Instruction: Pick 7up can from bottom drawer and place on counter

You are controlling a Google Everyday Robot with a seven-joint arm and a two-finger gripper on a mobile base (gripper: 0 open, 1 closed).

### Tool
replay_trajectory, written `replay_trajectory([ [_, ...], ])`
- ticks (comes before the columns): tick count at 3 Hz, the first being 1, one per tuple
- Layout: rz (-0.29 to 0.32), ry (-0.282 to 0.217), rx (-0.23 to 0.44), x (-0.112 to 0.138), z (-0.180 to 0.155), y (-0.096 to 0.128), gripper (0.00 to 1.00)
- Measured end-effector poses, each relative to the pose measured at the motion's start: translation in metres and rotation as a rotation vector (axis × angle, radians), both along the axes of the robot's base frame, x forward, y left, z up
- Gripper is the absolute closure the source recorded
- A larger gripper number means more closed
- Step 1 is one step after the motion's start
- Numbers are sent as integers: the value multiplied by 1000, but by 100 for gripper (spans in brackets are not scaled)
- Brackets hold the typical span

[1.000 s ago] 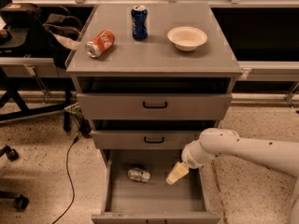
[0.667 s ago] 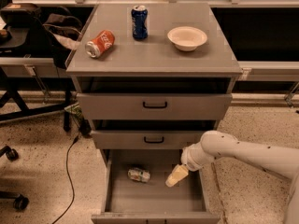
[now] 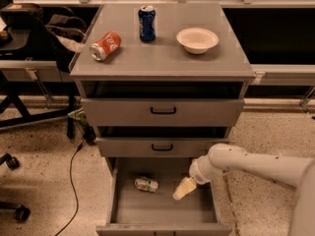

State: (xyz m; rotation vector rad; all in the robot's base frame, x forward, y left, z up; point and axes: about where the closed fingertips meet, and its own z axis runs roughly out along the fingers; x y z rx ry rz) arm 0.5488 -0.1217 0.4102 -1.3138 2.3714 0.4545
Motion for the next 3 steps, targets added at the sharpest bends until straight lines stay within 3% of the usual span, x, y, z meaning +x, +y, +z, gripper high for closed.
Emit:
replay_trajectory([
  [3,-124,40,-41,4,-83,-4,0],
])
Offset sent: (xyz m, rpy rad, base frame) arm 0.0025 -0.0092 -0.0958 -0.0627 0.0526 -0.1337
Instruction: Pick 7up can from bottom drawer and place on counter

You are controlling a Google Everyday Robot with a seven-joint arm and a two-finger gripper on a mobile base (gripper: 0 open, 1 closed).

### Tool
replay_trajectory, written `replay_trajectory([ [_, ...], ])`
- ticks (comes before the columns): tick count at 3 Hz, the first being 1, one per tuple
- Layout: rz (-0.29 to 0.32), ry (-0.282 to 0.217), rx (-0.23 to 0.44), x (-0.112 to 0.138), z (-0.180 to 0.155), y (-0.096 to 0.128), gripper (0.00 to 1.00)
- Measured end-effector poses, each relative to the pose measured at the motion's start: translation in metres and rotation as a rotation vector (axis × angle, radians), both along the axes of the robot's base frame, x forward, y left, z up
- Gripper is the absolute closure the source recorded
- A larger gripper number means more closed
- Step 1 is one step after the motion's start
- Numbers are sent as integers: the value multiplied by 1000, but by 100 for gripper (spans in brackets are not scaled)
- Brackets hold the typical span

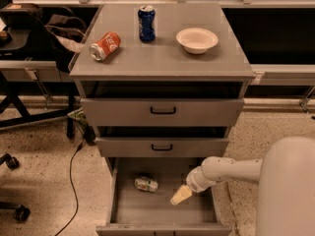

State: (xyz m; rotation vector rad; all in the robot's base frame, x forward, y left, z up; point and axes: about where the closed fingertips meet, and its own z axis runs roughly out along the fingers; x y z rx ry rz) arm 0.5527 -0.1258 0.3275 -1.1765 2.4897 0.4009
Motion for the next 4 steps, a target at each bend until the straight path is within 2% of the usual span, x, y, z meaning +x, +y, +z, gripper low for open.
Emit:
replay_trajectory([
  [2,-1,3,26,0,-5,-1,0],
  [3,10,8,110,0,-19,3,0],
  [4,50,-57,213,11,-33,12,0],
])
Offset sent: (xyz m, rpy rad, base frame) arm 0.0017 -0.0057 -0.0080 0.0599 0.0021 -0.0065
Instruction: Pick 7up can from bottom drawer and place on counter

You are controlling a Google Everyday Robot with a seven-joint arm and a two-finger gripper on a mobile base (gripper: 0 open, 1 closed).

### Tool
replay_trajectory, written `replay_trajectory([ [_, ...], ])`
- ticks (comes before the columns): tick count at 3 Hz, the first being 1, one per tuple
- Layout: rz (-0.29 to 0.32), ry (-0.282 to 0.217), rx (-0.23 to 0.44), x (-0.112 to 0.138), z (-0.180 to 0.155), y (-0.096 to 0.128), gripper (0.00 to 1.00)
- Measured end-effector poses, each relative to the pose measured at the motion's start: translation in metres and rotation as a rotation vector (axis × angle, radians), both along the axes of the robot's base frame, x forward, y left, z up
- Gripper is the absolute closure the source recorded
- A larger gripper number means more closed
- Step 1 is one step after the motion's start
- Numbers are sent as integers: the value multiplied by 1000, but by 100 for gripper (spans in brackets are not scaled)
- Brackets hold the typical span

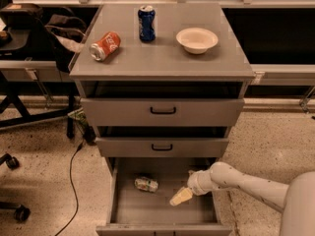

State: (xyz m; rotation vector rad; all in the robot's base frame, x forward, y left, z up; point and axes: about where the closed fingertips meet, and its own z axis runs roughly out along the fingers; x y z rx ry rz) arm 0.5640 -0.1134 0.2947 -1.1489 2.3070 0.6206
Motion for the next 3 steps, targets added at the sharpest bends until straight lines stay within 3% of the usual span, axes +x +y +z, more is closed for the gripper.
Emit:
replay_trajectory([
  [2,-72,-91,-8,4,-5,17,0],
  [3,-142,-75,-47,0,-12,30,0],
])
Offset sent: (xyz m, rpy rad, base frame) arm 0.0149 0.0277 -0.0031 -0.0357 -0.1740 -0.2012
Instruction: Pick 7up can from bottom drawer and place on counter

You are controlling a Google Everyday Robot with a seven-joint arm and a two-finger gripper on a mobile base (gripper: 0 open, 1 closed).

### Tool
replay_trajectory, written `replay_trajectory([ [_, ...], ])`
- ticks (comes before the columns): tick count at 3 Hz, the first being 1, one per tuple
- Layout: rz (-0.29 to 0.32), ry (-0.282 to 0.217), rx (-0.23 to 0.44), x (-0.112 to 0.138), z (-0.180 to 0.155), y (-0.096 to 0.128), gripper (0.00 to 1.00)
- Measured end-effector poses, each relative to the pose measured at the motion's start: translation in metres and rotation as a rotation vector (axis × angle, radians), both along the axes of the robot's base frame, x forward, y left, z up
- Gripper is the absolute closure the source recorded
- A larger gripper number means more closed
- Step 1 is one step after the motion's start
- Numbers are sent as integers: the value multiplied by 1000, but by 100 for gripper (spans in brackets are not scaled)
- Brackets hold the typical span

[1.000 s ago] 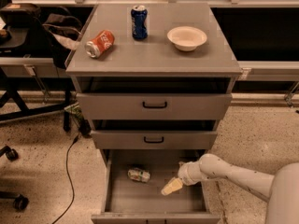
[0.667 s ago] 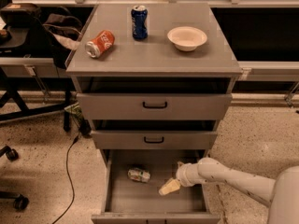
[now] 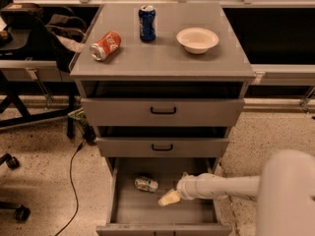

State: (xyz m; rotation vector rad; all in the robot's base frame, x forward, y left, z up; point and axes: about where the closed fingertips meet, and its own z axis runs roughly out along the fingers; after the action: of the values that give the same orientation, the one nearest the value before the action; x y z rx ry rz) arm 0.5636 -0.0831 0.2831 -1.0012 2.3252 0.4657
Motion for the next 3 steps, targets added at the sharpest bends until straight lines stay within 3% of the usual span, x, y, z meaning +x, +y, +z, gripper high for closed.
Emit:
replay_trajectory([
  [1,-13,-30,-9,9,-3,10,0],
  [3,-8,-35,13,8,-10,11,0],
])
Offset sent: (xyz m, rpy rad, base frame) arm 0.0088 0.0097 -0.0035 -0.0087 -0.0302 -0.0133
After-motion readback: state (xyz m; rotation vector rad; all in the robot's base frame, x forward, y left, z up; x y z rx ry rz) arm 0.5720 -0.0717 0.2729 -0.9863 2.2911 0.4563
